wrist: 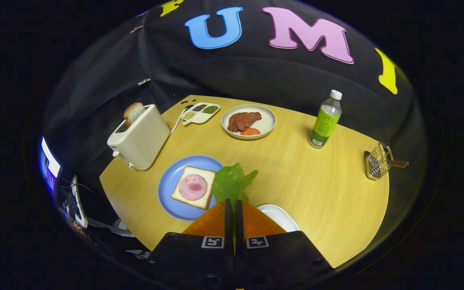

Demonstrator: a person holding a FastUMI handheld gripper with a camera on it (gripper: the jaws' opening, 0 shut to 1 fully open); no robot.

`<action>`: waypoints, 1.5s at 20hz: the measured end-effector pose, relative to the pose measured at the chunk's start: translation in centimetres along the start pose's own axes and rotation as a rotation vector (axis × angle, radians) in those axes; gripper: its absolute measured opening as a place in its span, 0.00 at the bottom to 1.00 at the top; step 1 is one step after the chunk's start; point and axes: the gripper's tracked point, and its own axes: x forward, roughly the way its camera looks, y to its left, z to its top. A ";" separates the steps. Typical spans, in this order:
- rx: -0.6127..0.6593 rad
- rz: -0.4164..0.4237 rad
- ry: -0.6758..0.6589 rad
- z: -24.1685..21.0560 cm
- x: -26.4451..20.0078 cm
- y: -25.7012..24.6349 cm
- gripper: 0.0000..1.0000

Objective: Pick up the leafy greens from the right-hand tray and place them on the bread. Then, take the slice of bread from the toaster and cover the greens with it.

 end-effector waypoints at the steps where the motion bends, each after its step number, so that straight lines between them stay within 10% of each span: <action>1: -0.006 0.006 0.001 0.3 0.5 0.7 0.05; 19: -0.075 0.029 0.133 -1.2 12.0 8.8 0.10; 30: -0.114 -0.007 0.160 -2.3 13.0 9.9 0.59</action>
